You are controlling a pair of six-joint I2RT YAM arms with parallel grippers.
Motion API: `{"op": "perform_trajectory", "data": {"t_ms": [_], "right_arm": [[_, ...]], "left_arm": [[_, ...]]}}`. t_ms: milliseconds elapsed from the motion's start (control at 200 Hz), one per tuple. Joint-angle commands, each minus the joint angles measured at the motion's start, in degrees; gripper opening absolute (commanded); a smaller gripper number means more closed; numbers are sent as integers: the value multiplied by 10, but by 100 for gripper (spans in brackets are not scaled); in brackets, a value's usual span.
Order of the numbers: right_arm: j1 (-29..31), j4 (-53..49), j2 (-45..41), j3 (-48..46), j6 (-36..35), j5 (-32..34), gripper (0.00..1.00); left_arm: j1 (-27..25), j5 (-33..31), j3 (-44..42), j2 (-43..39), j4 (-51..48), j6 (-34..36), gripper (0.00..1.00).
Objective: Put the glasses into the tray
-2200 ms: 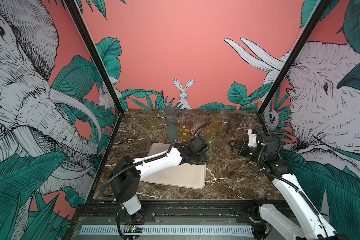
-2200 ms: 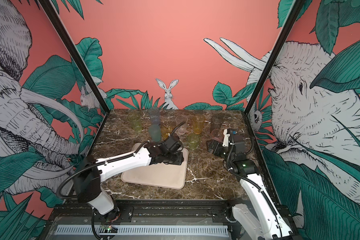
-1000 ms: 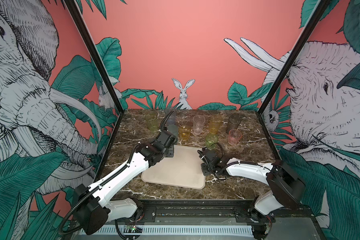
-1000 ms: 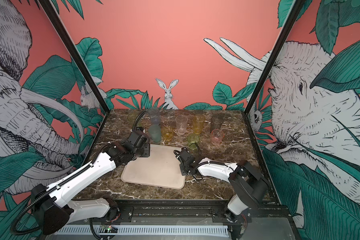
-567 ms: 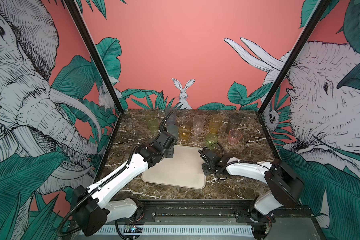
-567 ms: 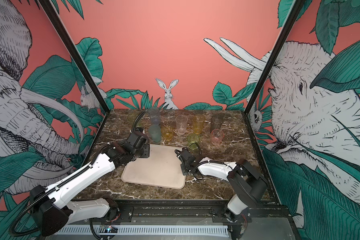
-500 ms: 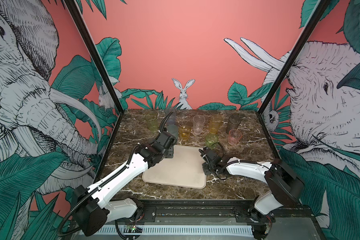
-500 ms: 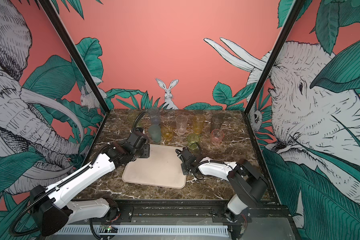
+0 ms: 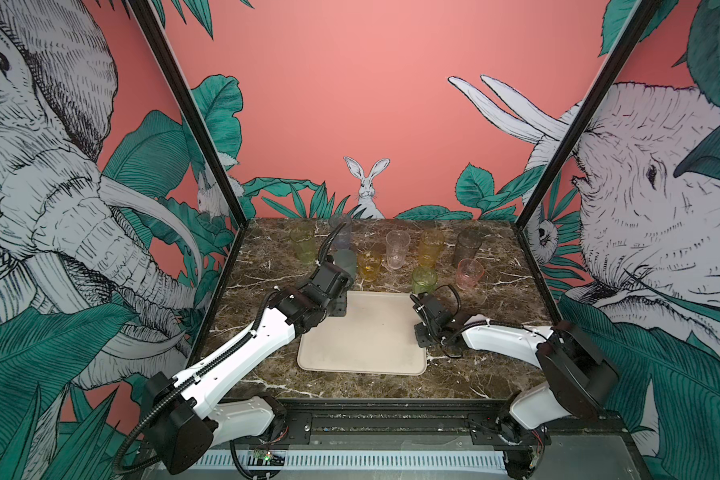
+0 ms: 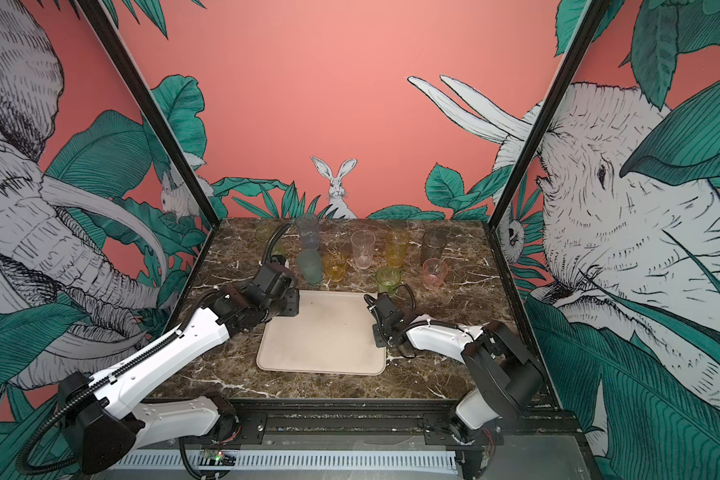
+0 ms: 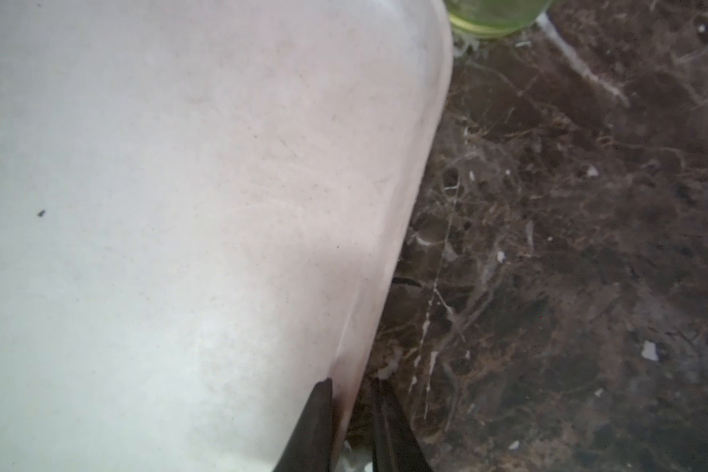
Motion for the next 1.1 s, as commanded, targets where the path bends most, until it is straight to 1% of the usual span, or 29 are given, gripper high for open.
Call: {"op": "perform_trajectory", "data": {"t_ms": [0, 125, 265, 495, 545, 595, 610, 650, 730, 895, 1090], "right_arm": [[-23, -28, -12, -19, -16, 18, 20], [-47, -23, -18, -27, -18, 7, 20], [-58, -23, -20, -27, -14, 6, 20], [-61, -17, -37, -30, -13, -15, 21], [-61, -17, -44, -29, -11, -25, 24], [-61, -18, -52, -27, -10, -33, 32], [-61, -19, -55, -26, -9, -34, 34], [-61, -19, -64, -25, -6, -37, 40], [-61, -27, -83, -21, -5, -39, 47], [-61, -50, -135, -12, -14, -36, 49], [-61, -51, -218, -27, -27, -5, 53]], "left_arm": [[3, 2, -9, -8, -3, -10, 56], [3, -1, -9, -9, -4, -9, 57], [3, -6, -6, -9, -10, -5, 57], [3, -12, 6, 0, -15, 2, 59], [3, -13, 13, 6, -18, 6, 59], [3, -14, 23, 12, -21, 11, 60], [18, -14, 25, 13, -22, 13, 60], [27, -13, 35, 18, -27, 19, 60], [50, -6, 52, 25, -32, 33, 60], [128, 36, 79, 36, -23, 57, 61], [230, 99, 116, 62, 2, 70, 62]]}}
